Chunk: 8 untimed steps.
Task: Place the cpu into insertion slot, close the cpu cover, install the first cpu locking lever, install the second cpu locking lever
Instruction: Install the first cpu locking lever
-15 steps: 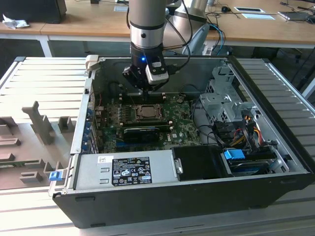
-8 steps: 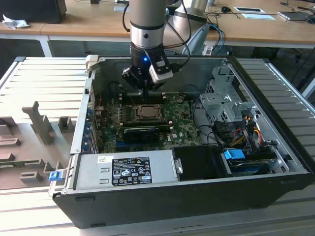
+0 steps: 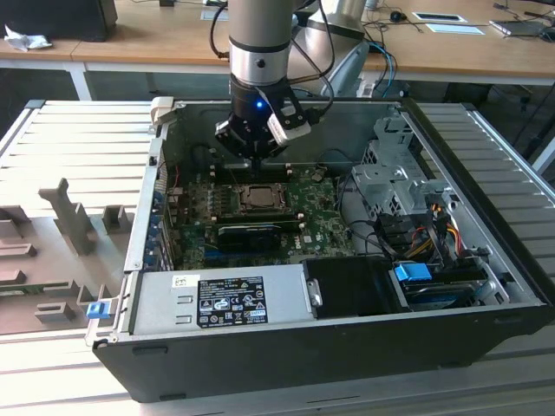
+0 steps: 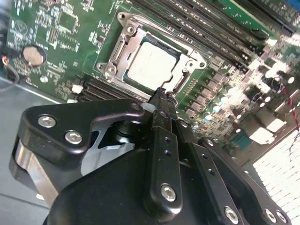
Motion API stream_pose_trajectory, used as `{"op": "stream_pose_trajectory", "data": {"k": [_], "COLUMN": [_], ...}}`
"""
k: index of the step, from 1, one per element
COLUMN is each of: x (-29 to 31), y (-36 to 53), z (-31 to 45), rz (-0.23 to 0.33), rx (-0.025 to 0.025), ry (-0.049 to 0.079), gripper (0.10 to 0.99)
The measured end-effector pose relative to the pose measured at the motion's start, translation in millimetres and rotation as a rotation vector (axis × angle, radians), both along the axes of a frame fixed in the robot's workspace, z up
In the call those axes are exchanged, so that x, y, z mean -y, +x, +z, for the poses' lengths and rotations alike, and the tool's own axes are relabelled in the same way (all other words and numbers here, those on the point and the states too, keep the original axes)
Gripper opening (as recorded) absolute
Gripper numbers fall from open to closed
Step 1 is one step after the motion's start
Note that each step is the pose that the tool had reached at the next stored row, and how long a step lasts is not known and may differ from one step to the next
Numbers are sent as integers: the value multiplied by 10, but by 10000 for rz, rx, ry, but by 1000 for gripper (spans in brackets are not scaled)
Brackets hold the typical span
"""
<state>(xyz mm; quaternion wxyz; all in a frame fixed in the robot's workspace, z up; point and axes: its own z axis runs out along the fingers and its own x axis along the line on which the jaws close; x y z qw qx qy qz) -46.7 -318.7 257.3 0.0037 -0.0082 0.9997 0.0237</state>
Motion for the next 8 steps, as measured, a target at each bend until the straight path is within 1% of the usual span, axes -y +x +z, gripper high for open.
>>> {"op": "stream_pose_trajectory", "data": {"k": [2,3,5,7,8], "x": [0,0,0,0,0], "y": [-1,-15,-80,-199,-232], "z": [-1,-2,-1,-1,-1], "rz": [379,476,486,489,490], "rx": [0,1,0,0,0], "ry": [0,2,2,4,5], "gripper": [106,106,106,106,106]}}
